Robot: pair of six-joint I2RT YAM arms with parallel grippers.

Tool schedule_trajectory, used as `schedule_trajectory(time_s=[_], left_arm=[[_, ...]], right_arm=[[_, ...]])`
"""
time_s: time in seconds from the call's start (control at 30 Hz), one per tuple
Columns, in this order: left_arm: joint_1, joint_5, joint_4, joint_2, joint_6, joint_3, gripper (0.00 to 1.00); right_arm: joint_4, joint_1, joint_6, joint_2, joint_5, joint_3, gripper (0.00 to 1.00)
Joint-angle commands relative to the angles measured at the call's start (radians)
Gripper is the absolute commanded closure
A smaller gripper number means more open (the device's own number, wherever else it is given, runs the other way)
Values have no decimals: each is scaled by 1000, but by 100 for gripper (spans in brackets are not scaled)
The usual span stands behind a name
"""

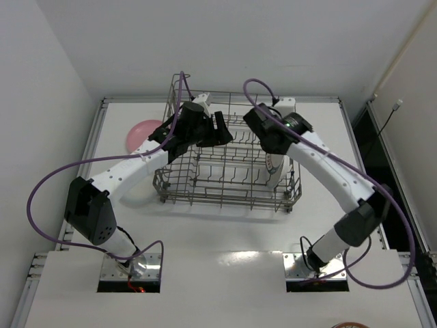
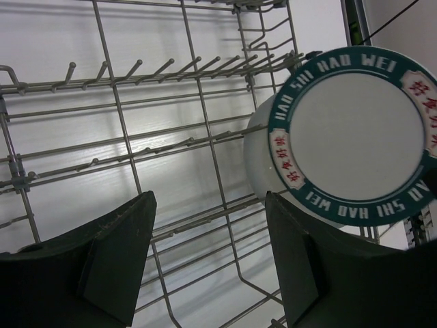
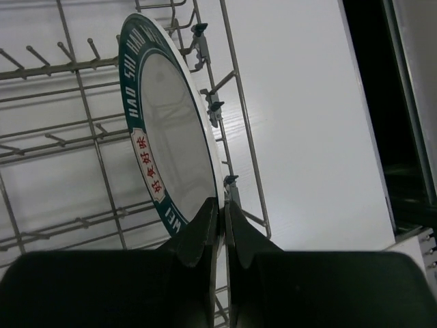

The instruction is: Load the plates into the dish rack

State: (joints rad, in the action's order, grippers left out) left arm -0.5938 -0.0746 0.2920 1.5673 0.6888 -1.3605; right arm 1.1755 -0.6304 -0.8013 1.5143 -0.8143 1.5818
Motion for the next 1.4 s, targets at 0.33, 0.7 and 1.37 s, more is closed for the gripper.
schedule_trajectory(time_s=[0.33, 0.7, 1.37], left_arm=[[8, -14, -21, -24, -2, -32, 38], [8, 35, 1, -47, -20, -51, 37], [262, 585, 343, -306, 6, -94, 8]], right_arm=[[155, -106, -184, 238, -140, 146, 100], [-39, -115, -92, 113, 4, 52, 55], [-539, 9, 307, -175, 540, -158, 22]])
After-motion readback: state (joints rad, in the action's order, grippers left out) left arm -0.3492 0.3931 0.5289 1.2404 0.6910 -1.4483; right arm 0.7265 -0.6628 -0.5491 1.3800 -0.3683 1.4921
